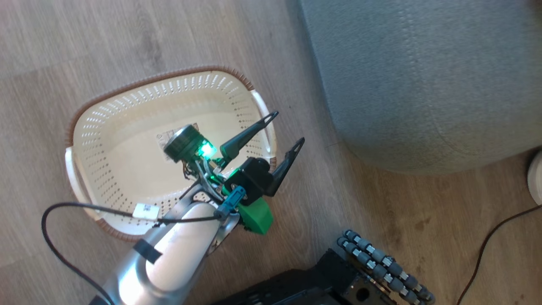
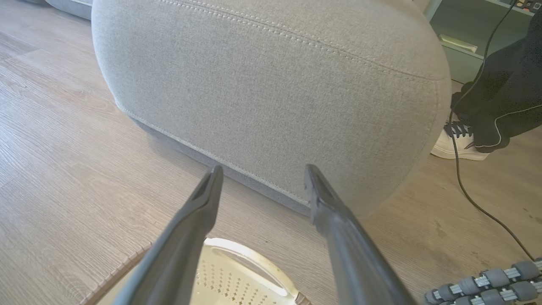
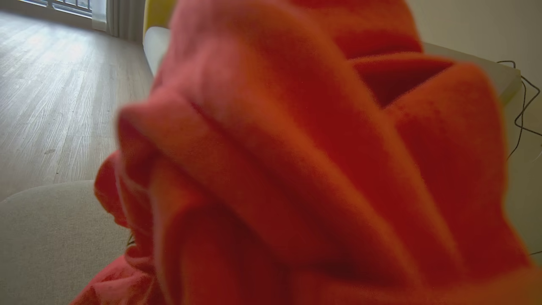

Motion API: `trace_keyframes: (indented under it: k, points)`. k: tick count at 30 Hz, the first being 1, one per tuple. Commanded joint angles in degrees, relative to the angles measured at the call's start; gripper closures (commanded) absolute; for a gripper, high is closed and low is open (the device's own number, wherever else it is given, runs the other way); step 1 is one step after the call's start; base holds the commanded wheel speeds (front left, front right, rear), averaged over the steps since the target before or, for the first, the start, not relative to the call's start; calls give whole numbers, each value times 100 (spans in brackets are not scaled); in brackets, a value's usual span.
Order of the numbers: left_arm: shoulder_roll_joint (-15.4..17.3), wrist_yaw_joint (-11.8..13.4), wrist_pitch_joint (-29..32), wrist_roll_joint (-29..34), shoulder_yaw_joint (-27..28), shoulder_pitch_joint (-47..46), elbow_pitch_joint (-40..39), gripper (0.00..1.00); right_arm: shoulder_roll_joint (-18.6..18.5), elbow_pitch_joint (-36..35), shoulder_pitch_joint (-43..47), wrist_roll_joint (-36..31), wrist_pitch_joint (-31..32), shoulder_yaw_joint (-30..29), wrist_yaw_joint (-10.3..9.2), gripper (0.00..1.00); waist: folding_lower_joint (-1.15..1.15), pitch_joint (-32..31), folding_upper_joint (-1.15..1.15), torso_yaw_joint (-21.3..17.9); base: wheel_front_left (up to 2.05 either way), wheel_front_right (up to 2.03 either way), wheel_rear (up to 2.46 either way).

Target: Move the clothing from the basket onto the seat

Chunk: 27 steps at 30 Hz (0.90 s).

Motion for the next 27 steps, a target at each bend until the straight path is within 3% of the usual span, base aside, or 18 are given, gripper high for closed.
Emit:
trace_keyframes:
  k: [1,16,24,25,26,27]
  points:
    - [2,27,-28,25,62,-101,-210,0,-192,49,-107,-119,-37,-138,-2,100,0,114,0,108,0,0,0]
    - [24,144,-28,-45,-84,-260,-284,0,10,1797,-479,-998,-37,-307,-2,100,0,436,0,344,0,0,0]
    - [55,204,-28,-105,-50,-359,-294,0,60,2082,-585,-948,-37,-415,-2,100,0,437,0,391,0,0,0]
    - [57,212,-28,-116,-44,-365,-295,0,51,2073,-583,-962,-37,-416,-2,67,0,411,0,392,0,0,0]
    - [56,218,-28,-127,-42,-368,-295,0,45,2054,-580,-974,-37,-422,-2,0,0,381,0,393,0,0,0]
    - [53,224,-28,-136,-44,-367,-295,0,52,2039,-572,-982,-37,-435,-2,0,0,342,0,393,0,0,0]
